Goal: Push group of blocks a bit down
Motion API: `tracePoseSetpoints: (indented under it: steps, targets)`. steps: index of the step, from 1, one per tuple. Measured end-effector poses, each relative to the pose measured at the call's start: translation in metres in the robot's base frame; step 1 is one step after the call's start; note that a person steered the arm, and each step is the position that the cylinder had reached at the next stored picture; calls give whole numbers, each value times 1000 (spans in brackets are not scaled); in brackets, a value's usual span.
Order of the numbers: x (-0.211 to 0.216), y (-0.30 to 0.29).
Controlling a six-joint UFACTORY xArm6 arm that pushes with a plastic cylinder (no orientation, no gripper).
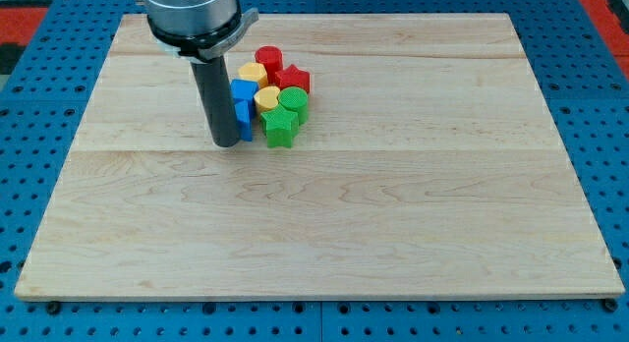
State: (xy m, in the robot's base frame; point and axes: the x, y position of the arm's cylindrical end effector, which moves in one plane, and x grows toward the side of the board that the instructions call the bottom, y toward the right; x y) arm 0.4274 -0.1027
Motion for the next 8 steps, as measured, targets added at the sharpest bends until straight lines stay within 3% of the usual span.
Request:
tracePoseSetpoints:
  steps: [2,3,4,5,6,8]
  targets:
    - [6,-8]
    - [7,-76]
    - [-34,-156]
    - [-108,-144]
    - [-162,-89]
    - [-181,10]
